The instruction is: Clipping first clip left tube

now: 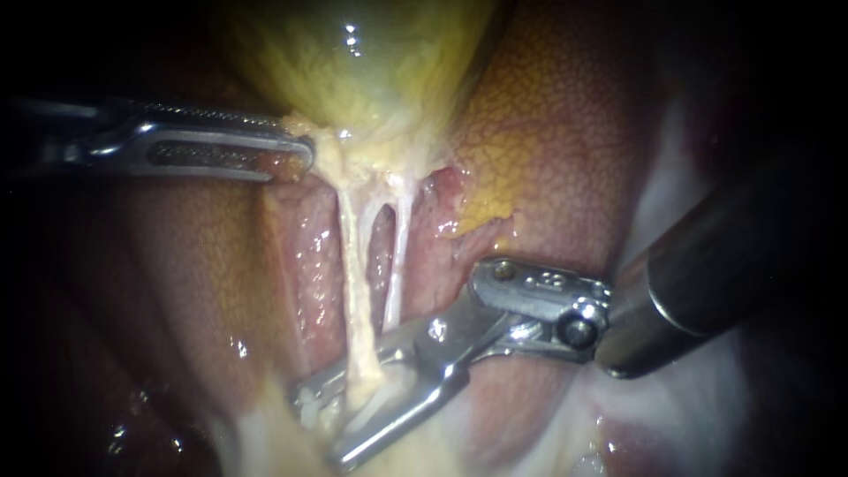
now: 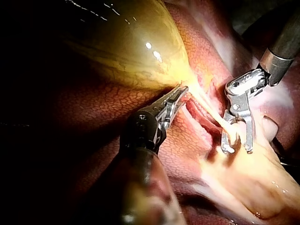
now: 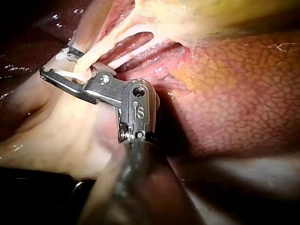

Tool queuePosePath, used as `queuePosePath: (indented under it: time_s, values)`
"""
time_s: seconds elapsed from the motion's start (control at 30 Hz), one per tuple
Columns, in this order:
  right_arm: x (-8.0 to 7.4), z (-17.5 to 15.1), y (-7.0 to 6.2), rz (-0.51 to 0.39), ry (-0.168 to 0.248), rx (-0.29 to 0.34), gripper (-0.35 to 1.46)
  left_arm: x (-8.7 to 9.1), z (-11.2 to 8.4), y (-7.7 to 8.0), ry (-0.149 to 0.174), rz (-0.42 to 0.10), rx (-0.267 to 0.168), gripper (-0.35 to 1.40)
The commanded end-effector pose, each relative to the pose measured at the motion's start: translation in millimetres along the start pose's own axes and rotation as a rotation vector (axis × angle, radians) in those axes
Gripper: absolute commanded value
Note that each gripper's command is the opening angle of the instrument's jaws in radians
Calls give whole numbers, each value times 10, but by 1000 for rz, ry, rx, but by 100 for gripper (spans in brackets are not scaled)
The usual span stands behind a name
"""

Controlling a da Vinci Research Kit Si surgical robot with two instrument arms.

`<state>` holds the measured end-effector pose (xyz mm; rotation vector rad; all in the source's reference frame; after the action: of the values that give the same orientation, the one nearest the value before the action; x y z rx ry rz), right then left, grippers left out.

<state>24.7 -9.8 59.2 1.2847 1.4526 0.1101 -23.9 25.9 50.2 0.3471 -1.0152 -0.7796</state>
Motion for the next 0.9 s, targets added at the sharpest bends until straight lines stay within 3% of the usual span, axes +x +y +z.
queuePosePath:
  time_s: [0.03,0.23,0.33,0.5,0.9]
  values:
    - [-1,0,2,-1,3,-8,16,0,0,0,0,0,1,-35]
    - [1,2,6,-2,17,-43,-12,0,-1,0,0,0,1,-35]
    - [1,1,7,-8,18,-47,-35,0,-1,0,-1,1,-2,-35]
    - [2,-3,15,-8,21,-53,-35,0,-1,1,-1,1,-2,-35]
    - [1,-5,14,-8,20,-52,-35,1,-2,5,-1,1,-4,-35]
